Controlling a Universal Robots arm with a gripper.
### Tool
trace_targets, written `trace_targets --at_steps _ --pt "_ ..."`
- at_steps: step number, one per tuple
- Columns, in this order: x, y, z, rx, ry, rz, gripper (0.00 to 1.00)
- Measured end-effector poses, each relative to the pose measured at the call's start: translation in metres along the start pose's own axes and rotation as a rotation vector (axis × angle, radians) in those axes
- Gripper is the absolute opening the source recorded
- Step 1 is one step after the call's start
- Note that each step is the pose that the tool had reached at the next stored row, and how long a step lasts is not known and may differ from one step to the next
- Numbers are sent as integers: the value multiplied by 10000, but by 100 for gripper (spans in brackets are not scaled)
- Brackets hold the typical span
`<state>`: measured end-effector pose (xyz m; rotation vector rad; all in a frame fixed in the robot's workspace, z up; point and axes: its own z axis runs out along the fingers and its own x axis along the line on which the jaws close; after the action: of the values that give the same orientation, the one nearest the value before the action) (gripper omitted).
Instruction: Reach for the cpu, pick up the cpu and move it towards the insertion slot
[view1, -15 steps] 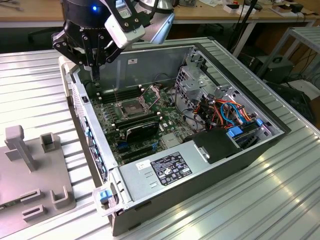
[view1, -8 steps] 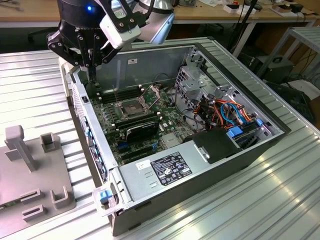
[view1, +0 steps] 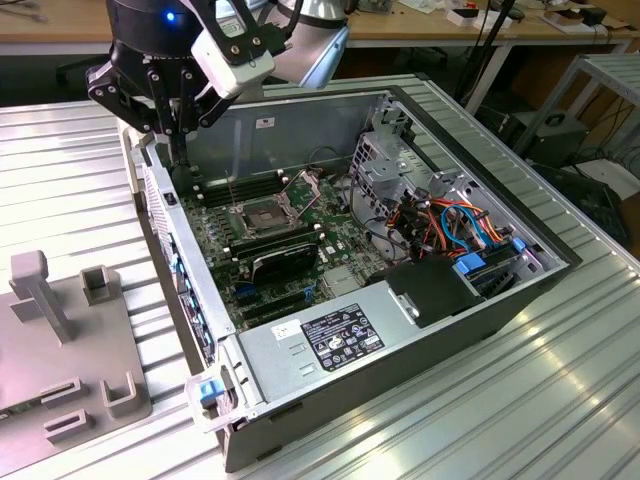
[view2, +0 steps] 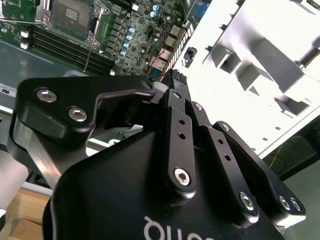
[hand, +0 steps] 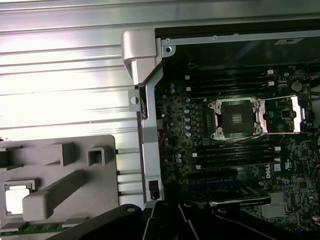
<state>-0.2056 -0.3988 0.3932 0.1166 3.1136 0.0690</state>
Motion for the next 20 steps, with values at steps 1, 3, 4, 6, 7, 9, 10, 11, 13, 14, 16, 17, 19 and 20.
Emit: trace_targets --at_steps 1,3,4,6,7,9,10,11,13,14,16,17,19,20 --pt "6 0 -1 1 1 0 11" --pt "17 -1 -1 1 1 0 11" --pt "22 -2 -1 1 1 0 11" --pt "33 -2 -1 1 1 0 11" --pt "38 -3 -1 0 1 0 11" --pt "51 -4 -2 1 2 0 11" --pt "56 -4 -2 1 1 0 11" --pt "61 -5 -2 1 1 0 11" --pt "78 -6 -2 0 1 0 11" --pt "82 -6 -3 1 0 0 11" --pt "92 -7 -3 1 1 0 11" --pt "99 -7 -3 1 1 0 11" --pt "113 -9 -4 1 2 0 11" --pt "121 -9 -4 1 1 0 11"
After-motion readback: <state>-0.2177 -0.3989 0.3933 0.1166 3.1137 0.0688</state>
